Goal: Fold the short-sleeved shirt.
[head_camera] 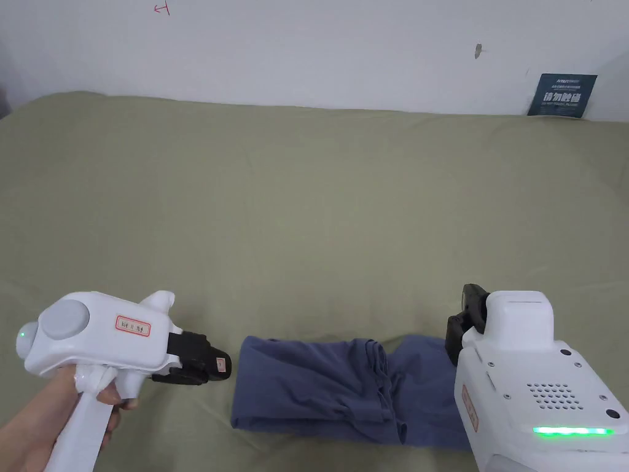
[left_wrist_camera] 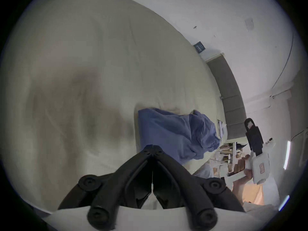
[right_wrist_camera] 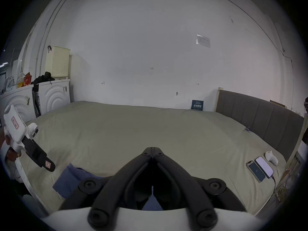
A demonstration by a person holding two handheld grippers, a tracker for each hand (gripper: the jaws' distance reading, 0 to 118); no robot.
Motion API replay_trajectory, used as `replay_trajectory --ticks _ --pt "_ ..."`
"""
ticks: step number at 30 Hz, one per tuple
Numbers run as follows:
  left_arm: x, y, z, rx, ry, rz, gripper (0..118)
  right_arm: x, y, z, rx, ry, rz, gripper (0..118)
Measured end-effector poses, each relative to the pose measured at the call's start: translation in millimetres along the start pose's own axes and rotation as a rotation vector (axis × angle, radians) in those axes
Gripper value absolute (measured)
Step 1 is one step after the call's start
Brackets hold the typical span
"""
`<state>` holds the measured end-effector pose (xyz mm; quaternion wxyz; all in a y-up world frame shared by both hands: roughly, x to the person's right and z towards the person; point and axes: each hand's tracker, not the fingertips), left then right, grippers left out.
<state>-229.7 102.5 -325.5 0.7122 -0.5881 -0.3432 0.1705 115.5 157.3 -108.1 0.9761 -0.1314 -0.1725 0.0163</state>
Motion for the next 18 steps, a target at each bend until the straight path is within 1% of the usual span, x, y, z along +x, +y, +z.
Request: replay_trajectory --ticks 2,3,4,5,6,7,8,11,13,14,15,16,17,18 --pt "-5 -1 -8 0.007 -0.053 0.003 3 1 1 0 -0.002 -0.004 0.001 0" --pt "-7 -1 -12 0.013 -0.069 0.015 20 1 1 0 -0.002 -0.007 0.001 0" --pt "-8 -1 -18 0.019 -0.107 0.028 62 1 1 0 -0.001 -0.011 -0.001 0" --pt "-8 0 -26 -0.01 -0.138 0.036 118 1 2 0 -0.001 -0.01 -0.001 0" --pt "-9 -3 -31 -0.054 -0.174 0.046 118 1 2 -1 -0.002 -0.011 0.002 0" --pt "-14 0 -36 -0.017 -0.196 0.061 111 1 2 -1 -0.002 -0.012 0.005 0" --pt "-18 2 -42 -0.026 -0.193 0.083 106 2 2 -1 -0.002 -0.011 0.006 0" --pt "-20 0 -62 -0.076 -0.282 0.103 102 2 2 -3 -0.007 -0.009 0.006 0" --pt "-13 2 -73 -0.071 -0.276 0.091 102 2 1 -3 -0.013 -0.007 0.01 0" --pt "-11 2 -76 -0.067 -0.275 0.092 94 2 1 -3 -0.016 -0.007 0.011 0" --pt "-8 2 -78 -0.068 -0.267 0.086 74 3 1 -3 -0.016 -0.007 0.011 0" --pt "0 1 -75 -0.045 -0.207 0.069 25 3 1 -3 -0.015 -0.009 0.011 0" --pt "4 0 -76 -0.058 -0.149 0.024 10 4 1 -3 -0.015 -0.008 0.01 0" --pt "7 -6 -77 -0.059 -0.085 -0.004 10 4 1 -2 -0.012 -0.011 0.009 0"
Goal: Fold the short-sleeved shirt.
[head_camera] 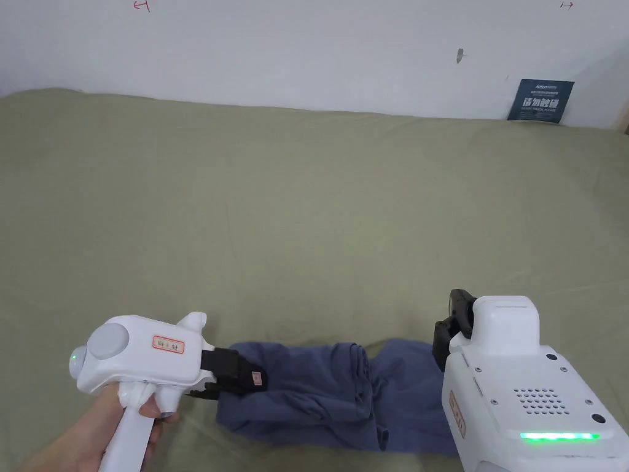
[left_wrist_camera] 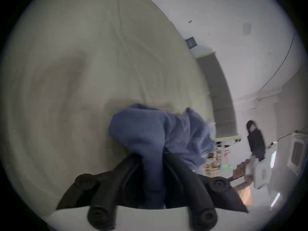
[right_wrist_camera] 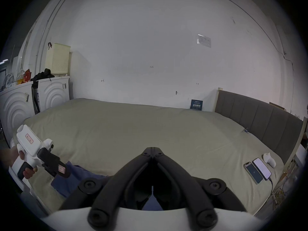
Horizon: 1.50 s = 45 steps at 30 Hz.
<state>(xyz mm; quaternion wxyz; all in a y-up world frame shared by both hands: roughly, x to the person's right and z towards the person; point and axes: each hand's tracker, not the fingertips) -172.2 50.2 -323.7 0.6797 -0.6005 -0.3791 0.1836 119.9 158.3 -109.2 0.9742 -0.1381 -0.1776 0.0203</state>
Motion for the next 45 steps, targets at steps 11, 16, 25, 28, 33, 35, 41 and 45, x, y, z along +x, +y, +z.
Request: replay_trajectory --ticks 11,16,25,28,33,35,41,45 --pt "-1 0 100 0.099 0.022 -0.009 10 3 8 7 0.022 0.0 -0.012 0" --pt "-9 -8 174 0.2 0.221 -0.043 10 1 10 9 0.035 0.012 -0.013 0" --pt "55 -1 173 0.149 0.341 -0.143 10 -6 11 11 0.036 0.032 -0.007 0" --pt "85 3 147 0.127 0.326 -0.189 10 -6 10 11 0.03 0.036 -0.003 0" --pt "137 8 92 0.069 0.336 -0.268 10 -3 9 11 0.025 0.035 0.0 0" --pt "151 8 65 0.044 0.346 -0.289 10 -2 8 10 0.023 0.03 -0.003 0" --pt "161 15 -30 -0.058 0.385 -0.316 56 7 5 8 0.005 0.017 -0.005 0" --pt "164 16 -50 0.016 0.245 -0.327 115 14 1 6 -0.014 0.002 -0.014 0"
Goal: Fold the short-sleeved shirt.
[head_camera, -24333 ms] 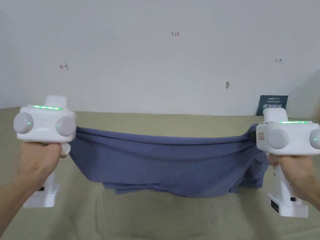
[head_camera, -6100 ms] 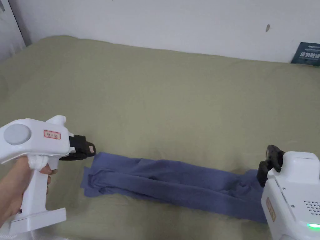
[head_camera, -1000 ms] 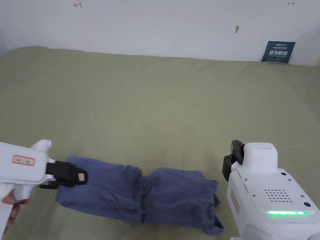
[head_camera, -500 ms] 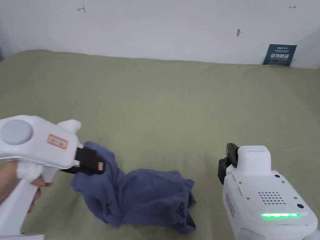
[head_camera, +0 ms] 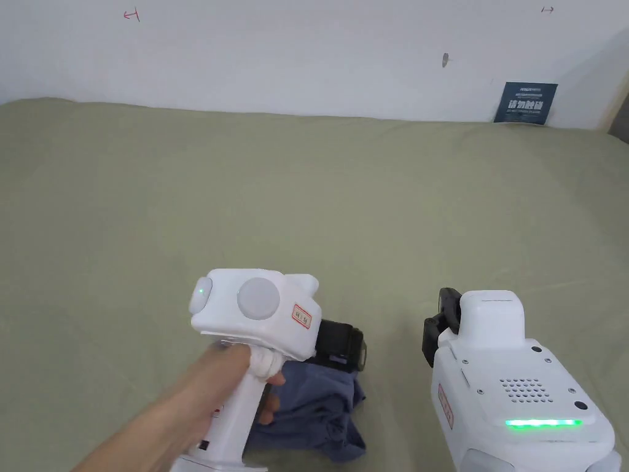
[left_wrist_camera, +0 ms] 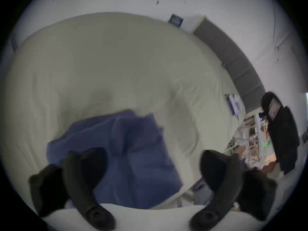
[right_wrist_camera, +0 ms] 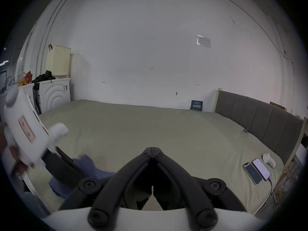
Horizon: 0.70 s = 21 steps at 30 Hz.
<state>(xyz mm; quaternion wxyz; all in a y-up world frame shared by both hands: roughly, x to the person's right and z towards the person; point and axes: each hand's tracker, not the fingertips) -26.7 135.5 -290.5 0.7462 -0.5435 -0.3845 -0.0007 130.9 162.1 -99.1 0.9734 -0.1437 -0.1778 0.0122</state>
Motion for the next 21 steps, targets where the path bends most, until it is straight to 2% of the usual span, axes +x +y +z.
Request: replay_trajectory --ticks 1,4,5,6,7,11,16,18,21 --pt "5 -1 6 0.012 -0.008 0.02 106 2 -1 0 -0.004 -0.005 -0.002 0" --pt "-7 -1 32 0.061 -0.105 0.088 94 5 -3 -3 -0.012 -0.009 -0.006 0" --pt "-17 -8 41 0.11 -0.132 0.116 71 5 -3 -3 -0.012 -0.012 -0.008 0" --pt "-24 -10 48 0.129 -0.154 0.128 40 5 -4 -3 -0.011 -0.013 -0.011 0" --pt "-32 -13 53 0.138 -0.179 0.136 3 5 -4 -4 -0.011 -0.013 -0.016 0" --pt "-61 -21 44 0.104 -0.259 0.202 1 2 -4 -4 -0.012 -0.008 -0.016 0" --pt "-68 -38 -12 0.022 -0.382 0.27 1 -3 -7 -4 -0.026 0.003 -0.006 0" --pt "-68 -48 -38 -0.042 -0.481 0.321 1 -4 -9 -3 -0.031 0.003 0.011 0" --pt "-69 -62 -64 -0.064 -0.366 0.297 1 -4 -11 -2 -0.042 0.008 0.029 0"
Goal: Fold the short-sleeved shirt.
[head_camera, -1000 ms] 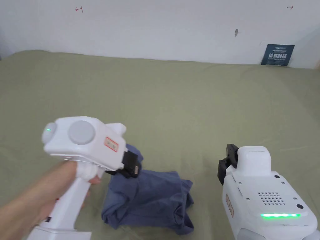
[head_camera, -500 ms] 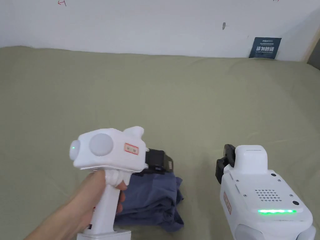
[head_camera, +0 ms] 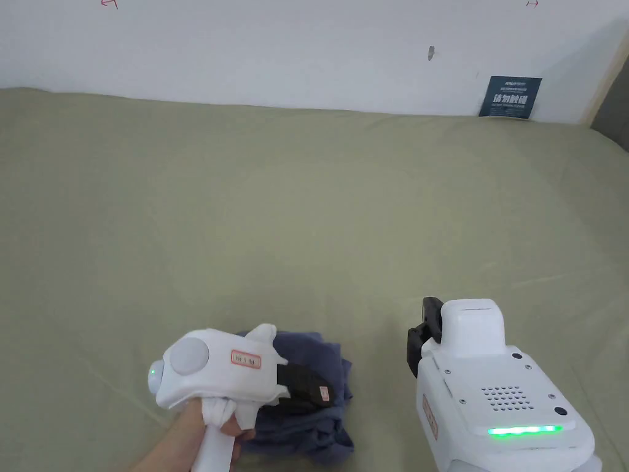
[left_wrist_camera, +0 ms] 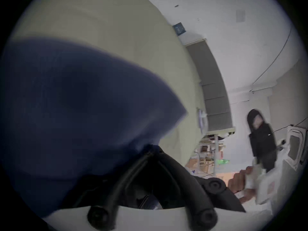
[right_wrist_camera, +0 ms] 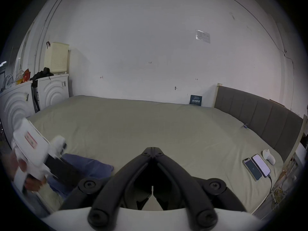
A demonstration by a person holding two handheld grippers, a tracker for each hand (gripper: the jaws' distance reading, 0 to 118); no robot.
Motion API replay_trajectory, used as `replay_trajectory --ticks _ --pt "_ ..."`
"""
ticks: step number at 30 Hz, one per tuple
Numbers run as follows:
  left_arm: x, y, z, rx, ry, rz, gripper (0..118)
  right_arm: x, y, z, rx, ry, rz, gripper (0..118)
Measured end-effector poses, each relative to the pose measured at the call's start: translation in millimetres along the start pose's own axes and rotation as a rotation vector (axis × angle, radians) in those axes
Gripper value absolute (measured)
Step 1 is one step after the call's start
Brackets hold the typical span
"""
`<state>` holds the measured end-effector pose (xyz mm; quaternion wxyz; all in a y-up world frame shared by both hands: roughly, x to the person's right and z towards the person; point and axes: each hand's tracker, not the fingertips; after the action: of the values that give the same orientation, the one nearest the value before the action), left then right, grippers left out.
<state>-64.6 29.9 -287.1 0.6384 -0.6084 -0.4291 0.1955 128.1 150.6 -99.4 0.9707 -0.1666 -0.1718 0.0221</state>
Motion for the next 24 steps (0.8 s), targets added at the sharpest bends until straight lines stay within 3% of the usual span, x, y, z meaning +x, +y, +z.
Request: replay_trajectory --ticks 2,7,14,18,22,23,24 --pt "-8 -1 2 0.025 -0.092 0.037 1 1 -1 0 -0.006 -0.003 0.005 0" --pt "7 7 25 0.006 -0.039 -0.028 1 3 -3 1 -0.016 -0.004 0.003 0" --pt "8 4 122 0.177 -0.006 -0.072 1 -18 -2 -2 -0.031 0.084 -0.013 0" --pt "-15 -5 169 0.244 0.09 -0.057 1 -30 -4 -14 -0.148 0.336 -0.112 0" --pt "-34 -19 195 0.288 0.15 -0.01 1 -29 -18 -58 -0.448 0.752 -0.44 0" --pt "-37 -22 198 0.294 0.165 0.001 1 -29 -26 -73 -0.518 0.829 -0.541 0" --pt "-40 -23 199 0.293 0.178 0.009 1 -30 -34 -86 -0.583 0.898 -0.586 0"
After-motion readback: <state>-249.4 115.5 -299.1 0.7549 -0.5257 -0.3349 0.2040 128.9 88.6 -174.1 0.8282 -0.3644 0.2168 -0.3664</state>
